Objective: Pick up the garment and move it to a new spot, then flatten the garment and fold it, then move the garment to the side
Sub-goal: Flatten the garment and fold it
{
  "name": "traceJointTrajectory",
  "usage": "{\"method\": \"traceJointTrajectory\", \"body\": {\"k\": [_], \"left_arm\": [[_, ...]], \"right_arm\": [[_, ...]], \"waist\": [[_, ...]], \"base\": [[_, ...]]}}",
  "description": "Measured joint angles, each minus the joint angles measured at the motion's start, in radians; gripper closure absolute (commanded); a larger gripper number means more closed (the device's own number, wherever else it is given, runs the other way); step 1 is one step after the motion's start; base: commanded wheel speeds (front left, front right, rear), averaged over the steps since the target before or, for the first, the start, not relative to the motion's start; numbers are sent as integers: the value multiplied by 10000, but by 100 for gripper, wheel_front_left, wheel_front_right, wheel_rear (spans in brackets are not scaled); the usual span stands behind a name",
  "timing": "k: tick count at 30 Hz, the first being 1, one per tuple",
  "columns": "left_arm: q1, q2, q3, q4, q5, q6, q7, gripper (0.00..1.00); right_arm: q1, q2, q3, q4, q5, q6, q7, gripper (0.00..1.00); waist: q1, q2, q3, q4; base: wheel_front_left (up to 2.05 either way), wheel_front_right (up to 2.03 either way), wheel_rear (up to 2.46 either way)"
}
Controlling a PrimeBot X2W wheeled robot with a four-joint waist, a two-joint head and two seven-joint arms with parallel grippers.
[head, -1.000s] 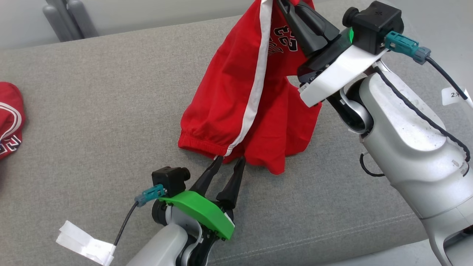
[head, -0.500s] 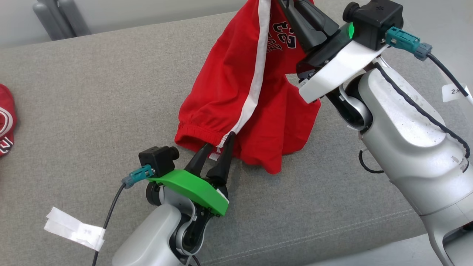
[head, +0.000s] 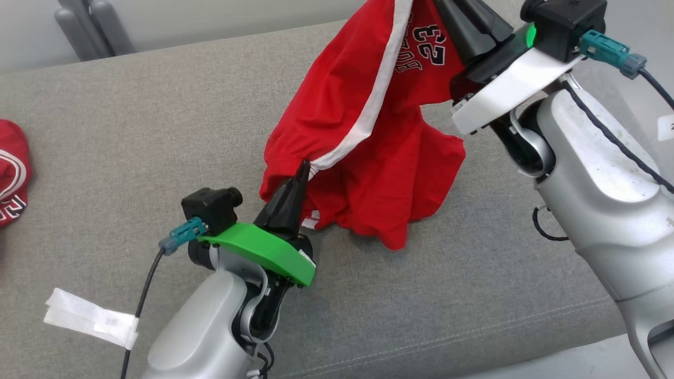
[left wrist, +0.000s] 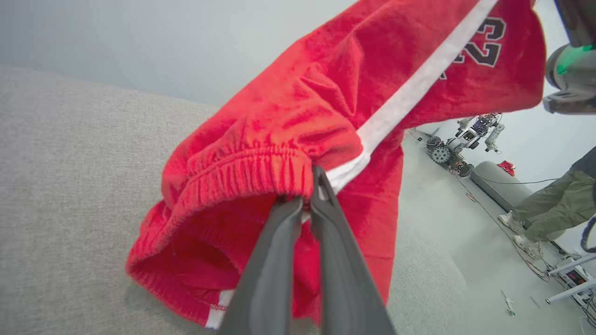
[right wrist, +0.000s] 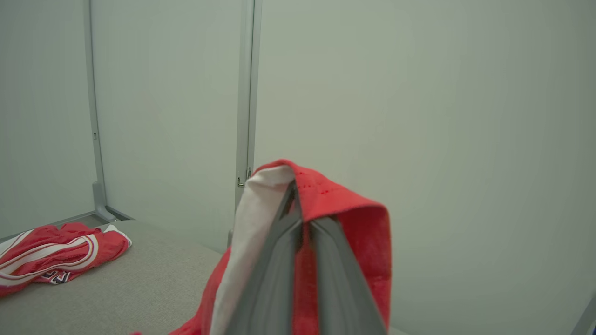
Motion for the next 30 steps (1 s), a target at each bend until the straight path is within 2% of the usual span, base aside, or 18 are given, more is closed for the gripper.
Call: {"method": "traceJointTrajectory", "body": {"k": [5, 11, 15, 18, 24, 30], "left_arm": [[-271, 115, 679, -176, 545, -2, 0, 100], [-780, 874, 1638, -894, 949, -15, -29, 100], [-1060, 1108, 2236, -1501, 930, -82, -33, 100], [-1133, 1290, 2234, -1536, 608, -244, -40, 100], [-1167, 1923, 2276, -1632, 362, -267, 456, 100], [-1147, 1933, 2399, -2383, 173, -270, 543, 100]], "right_arm": [[95, -316, -295, 40, 46, -21, -6, 100], [384, -644, -782, -2, 198, -117, -90, 100], [537, -763, -1195, -251, 476, -134, -121, 100], [702, -773, -1356, -307, 744, -119, -123, 100], [1137, -920, -1244, -316, 790, -113, -123, 100], [1905, -1118, -1252, -926, 1108, -107, -125, 100]], "waist": [[0, 0, -168, 88], [0, 0, -461, 132], [0, 0, -702, 108], [0, 0, -904, 71], [0, 0, -1326, -48], [0, 0, -1704, -165]], "base": [[0, 0, 0], [0, 0, 0], [0, 0, 0], [0, 0, 0], [0, 0, 0], [0, 0, 0]]}}
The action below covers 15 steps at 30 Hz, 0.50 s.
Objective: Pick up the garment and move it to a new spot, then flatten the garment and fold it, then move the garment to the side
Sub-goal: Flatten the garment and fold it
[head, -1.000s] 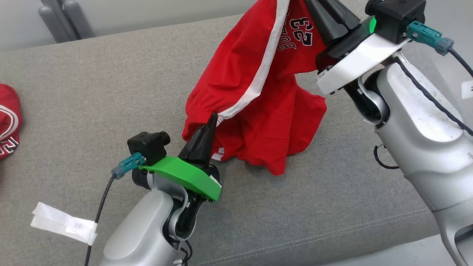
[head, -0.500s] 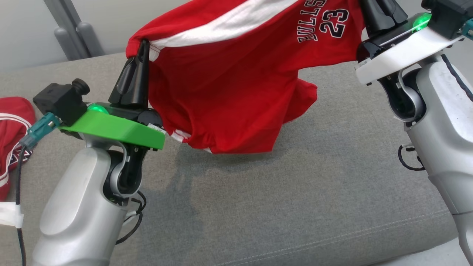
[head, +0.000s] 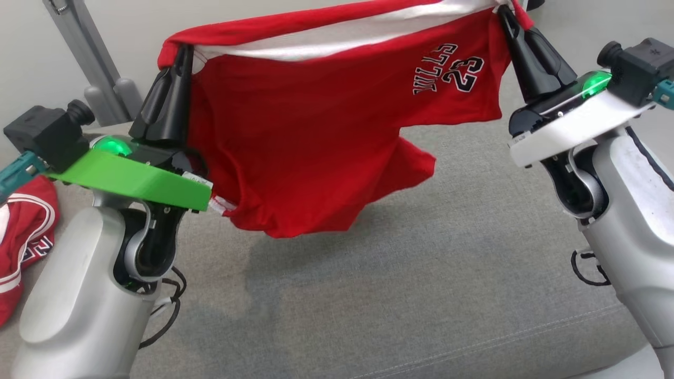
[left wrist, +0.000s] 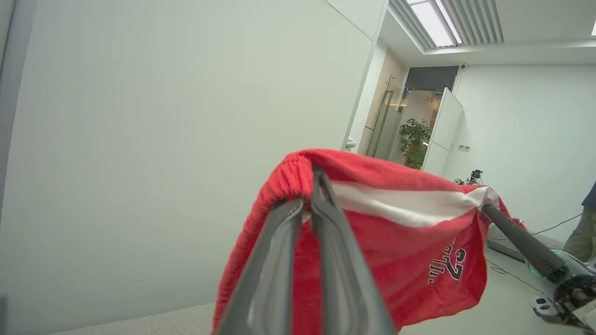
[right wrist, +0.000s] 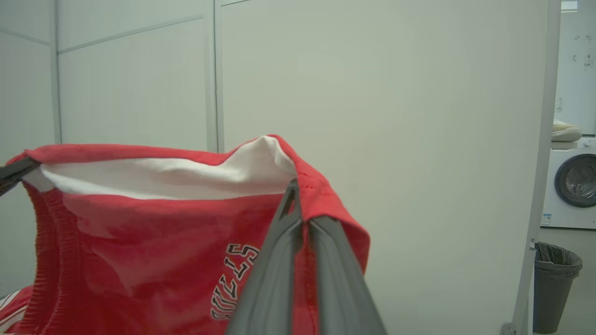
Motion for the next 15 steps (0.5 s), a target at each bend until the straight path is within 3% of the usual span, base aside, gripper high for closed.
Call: {"method": "traceJointTrajectory", "body": {"k": [6, 15], "left_arm": [[656, 267, 276, -1896, -84, 54, -59, 100], [2032, 656, 107, -4159, -529, 894, 913, 100]], "right_arm": [[887, -562, -92, -1668, -82, -38, -38, 100], [2378, -1271, -853, -3718, 222, -903, 414, 100]], "waist": [[0, 0, -354, -138], [0, 0, -396, -428]], "base": [[0, 0, 0], [0, 0, 0]]}}
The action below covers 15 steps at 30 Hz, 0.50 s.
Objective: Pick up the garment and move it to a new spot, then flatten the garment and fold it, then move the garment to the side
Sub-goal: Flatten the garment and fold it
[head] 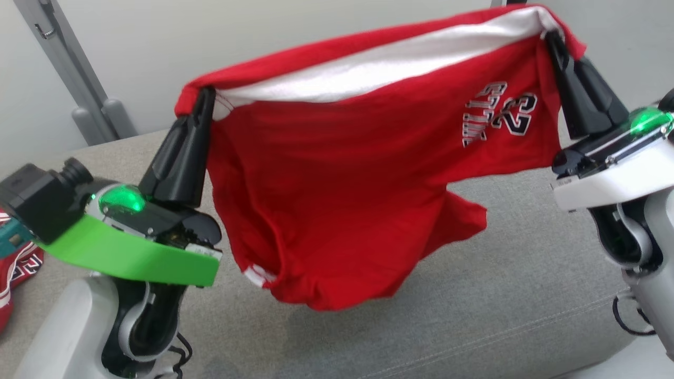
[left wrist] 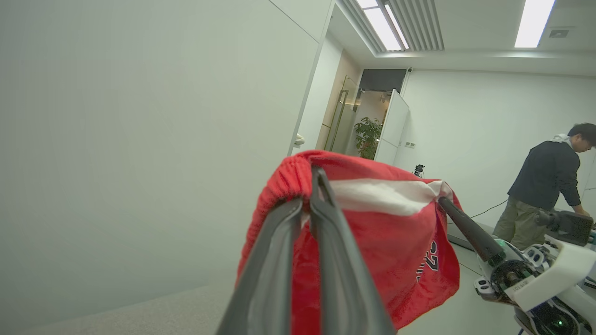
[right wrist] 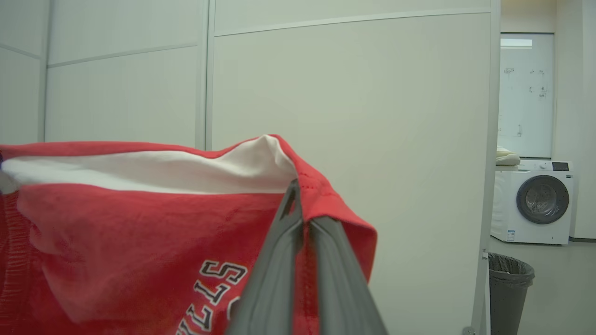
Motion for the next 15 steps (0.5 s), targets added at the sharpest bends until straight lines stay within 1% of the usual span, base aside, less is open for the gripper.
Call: {"method": "traceJointTrajectory", "body": {"k": [1, 3, 5, 7, 10, 11, 15], "left_arm": [[206, 0, -48, -69, -42, 138, 111, 100], [587, 2, -146, -105, -150, 382, 324, 100], [919, -48, -259, -65, -403, 485, 479, 100], [1092, -40, -284, 144, -464, 520, 616, 100], [1111, -4, -245, 715, -525, 523, 794, 100], [1106, -2, -221, 922, -570, 548, 894, 100], [764, 107, -94, 1881, -600, 598, 1185, 100]], "right_arm": [[291, -58, -10, -12, 42, -81, 138, 100], [771, -59, -23, -6, 424, -88, 341, 100], [1092, -58, 59, 100, 646, -73, 575, 100], [1194, -44, 217, 305, 825, 38, 761, 100], [1141, 6, 575, 809, 951, 295, 1016, 100], [1058, 44, 681, 1012, 951, 336, 1103, 100], [55, 311, 863, 1755, 951, 497, 1417, 100]], "waist": [[0, 0, 55, -5], [0, 0, 187, -9], [0, 0, 354, -5], [0, 0, 554, 7], [0, 0, 896, 36], [0, 0, 1016, 48], [0, 0, 1529, 107]], "base": [[0, 0, 0], [0, 0, 0], [0, 0, 0], [0, 0, 0], [0, 0, 0], [0, 0, 0], [0, 0, 0]]}}
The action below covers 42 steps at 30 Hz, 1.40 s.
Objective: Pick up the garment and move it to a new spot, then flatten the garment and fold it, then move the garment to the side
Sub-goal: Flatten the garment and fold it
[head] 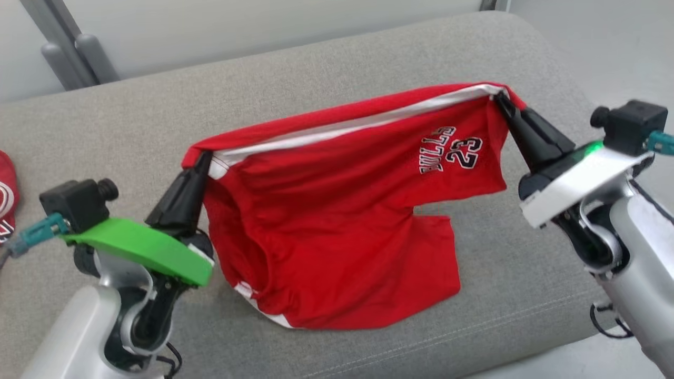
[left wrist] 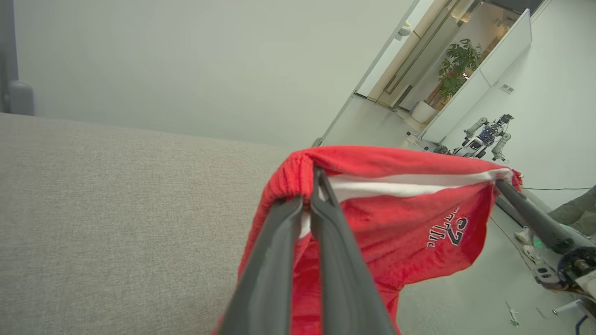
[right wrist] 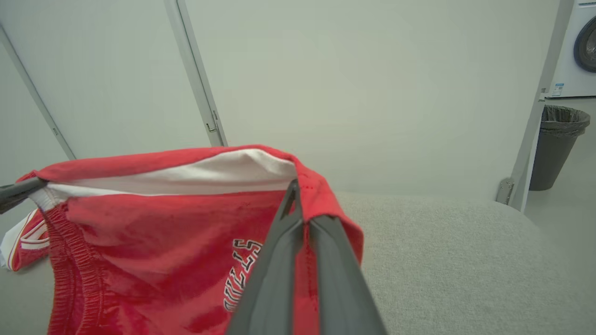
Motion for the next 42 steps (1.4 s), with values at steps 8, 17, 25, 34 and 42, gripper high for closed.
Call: {"method": "traceJointTrajectory", "body": {"k": [8, 17, 25, 34, 42], "left_arm": [[-2290, 169, 284, 1605, 186, 6, 685, 100], [-4185, -36, 318, 3193, 232, 104, 1373, 100], [-5556, -393, 382, 4391, 616, 159, 1613, 100], [-6726, -692, 456, 5170, 713, 180, 1415, 55], [-7041, -742, 493, 5919, 777, -151, 1124, 0]], "right_arm": [[-2331, 539, 196, 1444, 81, 140, 905, 100], [-4038, 1193, 324, 2986, 167, 144, 1676, 100], [-5370, 1668, 345, 4351, 151, 31, 2107, 100], [-6983, 2138, 353, 5143, -165, 0, 1822, 65], [-7148, 2215, 428, 6222, -391, 96, 1266, 0]], "waist": [[0, 0, 1086, 166], [0, 0, 2209, 370], [0, 0, 3356, 522], [1, 0, 4607, 661], [1, -1, 5137, 753]], "base": [[0, 0, 0], [0, 0, 0], [0, 0, 0], [0, 0, 0], [0, 0, 0]]}}
